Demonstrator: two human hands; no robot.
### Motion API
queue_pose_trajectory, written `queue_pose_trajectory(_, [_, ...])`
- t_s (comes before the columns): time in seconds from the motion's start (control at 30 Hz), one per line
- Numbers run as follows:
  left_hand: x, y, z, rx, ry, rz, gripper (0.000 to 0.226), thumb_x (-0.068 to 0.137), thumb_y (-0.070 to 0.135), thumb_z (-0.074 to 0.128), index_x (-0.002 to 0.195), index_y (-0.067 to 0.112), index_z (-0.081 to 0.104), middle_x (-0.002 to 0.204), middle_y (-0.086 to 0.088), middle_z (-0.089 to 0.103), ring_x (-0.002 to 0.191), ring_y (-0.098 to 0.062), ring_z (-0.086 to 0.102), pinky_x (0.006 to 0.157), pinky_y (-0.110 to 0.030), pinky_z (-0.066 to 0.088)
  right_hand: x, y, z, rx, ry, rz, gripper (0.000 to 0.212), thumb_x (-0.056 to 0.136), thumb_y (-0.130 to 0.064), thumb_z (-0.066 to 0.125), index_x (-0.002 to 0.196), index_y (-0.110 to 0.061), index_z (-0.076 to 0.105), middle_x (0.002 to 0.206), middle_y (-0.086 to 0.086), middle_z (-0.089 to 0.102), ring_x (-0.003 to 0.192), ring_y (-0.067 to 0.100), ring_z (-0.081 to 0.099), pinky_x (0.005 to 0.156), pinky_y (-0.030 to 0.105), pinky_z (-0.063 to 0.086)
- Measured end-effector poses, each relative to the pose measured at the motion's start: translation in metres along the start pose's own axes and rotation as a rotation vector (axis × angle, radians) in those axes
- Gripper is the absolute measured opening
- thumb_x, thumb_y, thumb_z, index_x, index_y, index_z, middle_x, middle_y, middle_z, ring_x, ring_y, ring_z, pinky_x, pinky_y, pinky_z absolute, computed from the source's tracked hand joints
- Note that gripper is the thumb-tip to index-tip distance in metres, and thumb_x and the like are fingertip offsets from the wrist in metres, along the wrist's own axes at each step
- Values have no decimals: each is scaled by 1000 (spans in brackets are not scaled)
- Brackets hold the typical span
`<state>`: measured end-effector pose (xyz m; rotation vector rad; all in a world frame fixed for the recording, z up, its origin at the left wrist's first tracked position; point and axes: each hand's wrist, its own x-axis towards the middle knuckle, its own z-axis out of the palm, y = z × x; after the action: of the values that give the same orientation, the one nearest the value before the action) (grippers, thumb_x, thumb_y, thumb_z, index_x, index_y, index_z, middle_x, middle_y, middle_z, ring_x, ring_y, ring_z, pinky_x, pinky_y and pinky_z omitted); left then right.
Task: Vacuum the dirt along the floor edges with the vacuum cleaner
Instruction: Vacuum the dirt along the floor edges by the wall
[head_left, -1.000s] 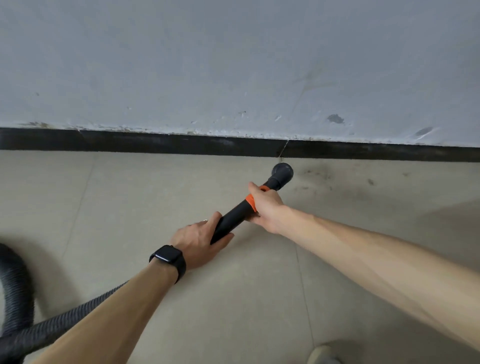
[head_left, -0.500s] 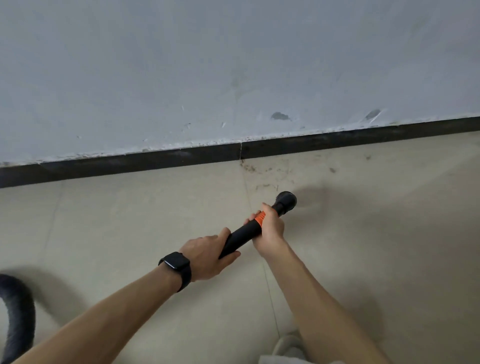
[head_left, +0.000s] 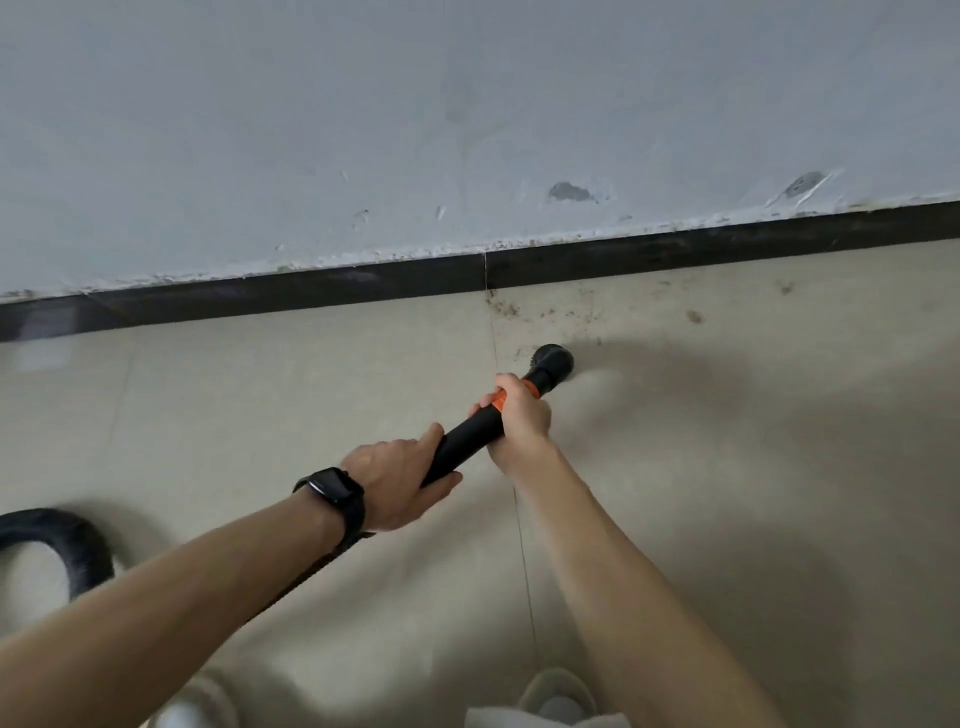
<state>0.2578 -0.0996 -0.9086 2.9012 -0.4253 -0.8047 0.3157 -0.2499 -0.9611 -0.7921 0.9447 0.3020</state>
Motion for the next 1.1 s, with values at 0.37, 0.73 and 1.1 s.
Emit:
queue_pose_trajectory(0.37, [-13, -69, 10, -2, 0, -37, 37, 94, 63, 38, 99, 27, 31, 65, 9, 50, 55, -18, 50, 53, -32, 35, 4, 48, 47, 21, -17, 45, 14, 91, -2, 61, 97, -9, 51, 71, 7, 52, 46, 16, 53, 54, 30, 56])
queue_pose_trajectory(0.73, [-19, -59, 39, -275, 147, -42, 31, 93, 59, 43, 101, 33, 29, 68, 12, 51, 52, -11, 49, 49, -29, 33, 19, 38, 51, -92, -77, 92, 15, 91, -5, 66, 86, -6, 52, 61, 6, 52, 43, 19, 51, 50, 30, 53])
queue_pose_trajectory(1.1, [10, -58, 84, -270, 274, 37, 32, 94, 48, 45, 112, 22, 38, 74, 8, 50, 57, -21, 47, 52, -30, 33, 40, 46, 48, -127, 48, 1, 15, 86, -7, 59, 76, -12, 49, 57, 1, 47, 39, 17, 39, 44, 24, 39])
